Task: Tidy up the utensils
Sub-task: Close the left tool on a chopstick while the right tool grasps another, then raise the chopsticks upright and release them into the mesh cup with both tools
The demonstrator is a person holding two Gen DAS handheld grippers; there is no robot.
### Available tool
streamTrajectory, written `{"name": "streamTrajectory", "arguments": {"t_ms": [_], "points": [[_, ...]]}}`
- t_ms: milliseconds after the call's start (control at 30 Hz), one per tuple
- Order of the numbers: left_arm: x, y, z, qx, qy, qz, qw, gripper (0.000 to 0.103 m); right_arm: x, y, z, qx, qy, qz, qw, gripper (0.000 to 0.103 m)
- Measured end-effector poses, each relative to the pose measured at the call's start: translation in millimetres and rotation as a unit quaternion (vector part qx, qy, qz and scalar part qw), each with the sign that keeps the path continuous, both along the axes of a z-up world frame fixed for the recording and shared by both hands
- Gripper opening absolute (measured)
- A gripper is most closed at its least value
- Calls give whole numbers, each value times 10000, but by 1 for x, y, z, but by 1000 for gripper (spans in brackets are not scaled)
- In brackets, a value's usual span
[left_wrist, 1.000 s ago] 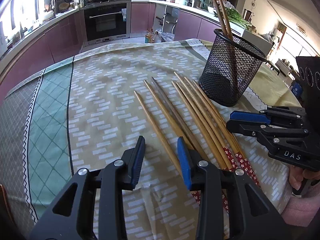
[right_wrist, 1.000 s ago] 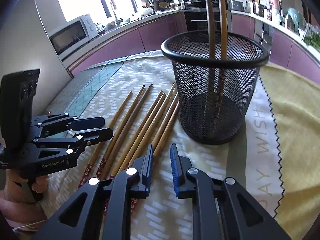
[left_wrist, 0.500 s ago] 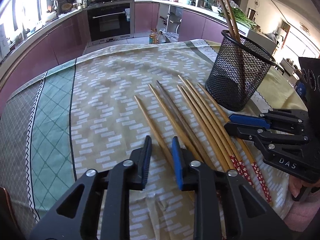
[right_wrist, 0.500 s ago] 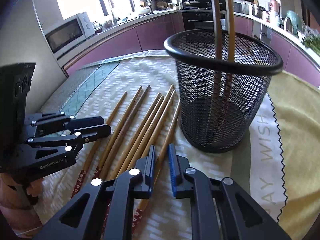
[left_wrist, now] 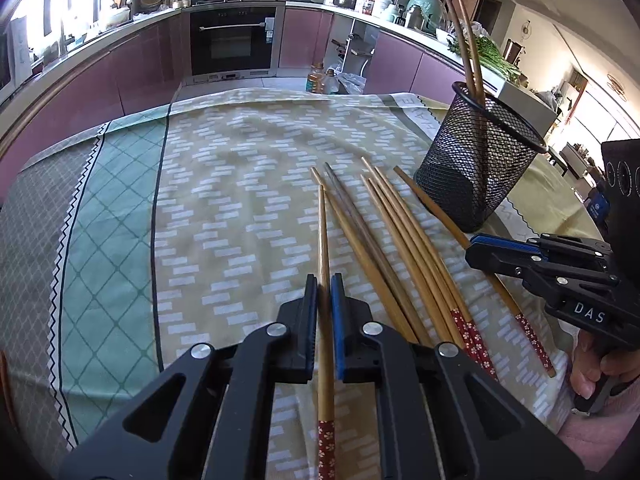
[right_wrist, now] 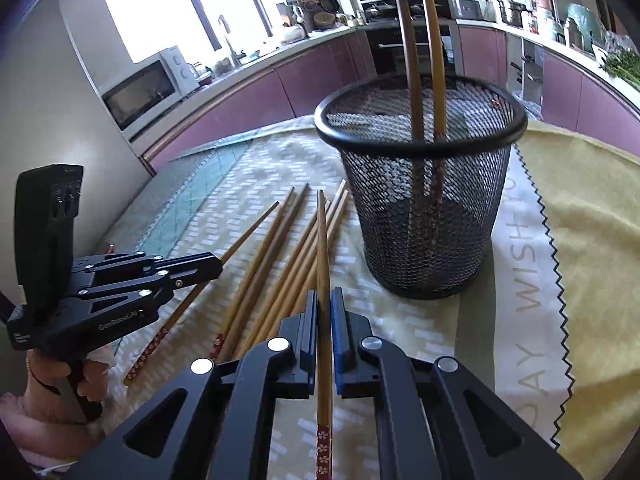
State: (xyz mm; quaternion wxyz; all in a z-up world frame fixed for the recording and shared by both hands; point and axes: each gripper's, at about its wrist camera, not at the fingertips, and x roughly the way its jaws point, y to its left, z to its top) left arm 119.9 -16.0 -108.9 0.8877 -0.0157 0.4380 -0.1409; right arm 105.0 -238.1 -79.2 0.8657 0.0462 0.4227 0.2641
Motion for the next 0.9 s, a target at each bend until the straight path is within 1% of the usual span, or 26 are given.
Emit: {"name": "streamTrajectory", "arguments": {"t_ms": [67,233,333,500,600,800,900], "points": [[-3,1,5,-58,-34,-41,10000,8,-4,-1,6,54,-75,68,9999,6],[-14,6,29,-392,-193,-208,9988,8,-13,-8,28,247,-364,195,9988,6],[-19,9,48,-709,-310,-372,9963,7,-18,-16,42,361,-543,192,9977,6],[-28,10,86,-1019,-674,-604,9907,7,-22,-29,62,575,-817,148,9949,6],[-34,12,109,-1218,-888,-752,9857,7,-23,-34,71,625,-961,96,9934,6],[-36,12,151,-1420,-1356,-890,9765,7,-22,-51,93,796,-1321,-20,9880,6],[-30,7,167,-1512,-1496,-942,9726,7,-21,-57,107,827,-1519,-48,9849,6]]}}
